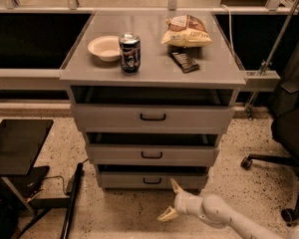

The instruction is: Open bottom drawer

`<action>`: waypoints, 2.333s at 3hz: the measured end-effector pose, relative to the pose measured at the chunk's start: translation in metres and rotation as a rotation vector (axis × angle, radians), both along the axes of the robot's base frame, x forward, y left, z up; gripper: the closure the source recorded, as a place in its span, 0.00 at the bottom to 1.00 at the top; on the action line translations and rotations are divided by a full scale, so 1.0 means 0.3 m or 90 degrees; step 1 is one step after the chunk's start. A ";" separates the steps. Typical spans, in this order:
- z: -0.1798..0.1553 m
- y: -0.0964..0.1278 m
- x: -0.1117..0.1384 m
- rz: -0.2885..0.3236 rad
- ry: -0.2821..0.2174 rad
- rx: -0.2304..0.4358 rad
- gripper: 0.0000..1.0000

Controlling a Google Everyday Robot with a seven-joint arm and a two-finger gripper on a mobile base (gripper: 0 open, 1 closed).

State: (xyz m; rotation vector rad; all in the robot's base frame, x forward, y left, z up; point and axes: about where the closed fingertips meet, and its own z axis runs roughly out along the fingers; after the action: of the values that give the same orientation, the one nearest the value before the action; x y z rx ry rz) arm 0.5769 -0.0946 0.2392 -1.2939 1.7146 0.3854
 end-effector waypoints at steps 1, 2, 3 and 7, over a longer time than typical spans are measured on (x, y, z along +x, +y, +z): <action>-0.015 -0.052 0.060 -0.032 -0.012 0.006 0.00; 0.037 -0.165 0.227 -0.102 -0.054 0.005 0.00; 0.090 -0.240 0.321 -0.140 -0.082 -0.032 0.00; 0.046 -0.186 0.361 -0.164 -0.076 -0.014 0.00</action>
Offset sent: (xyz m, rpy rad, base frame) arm 0.1310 -0.1027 0.0341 -0.0021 -0.1743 -0.3099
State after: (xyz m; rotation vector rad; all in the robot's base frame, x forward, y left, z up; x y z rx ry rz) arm 0.6850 -0.1505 0.2530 -1.0716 1.7595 0.1375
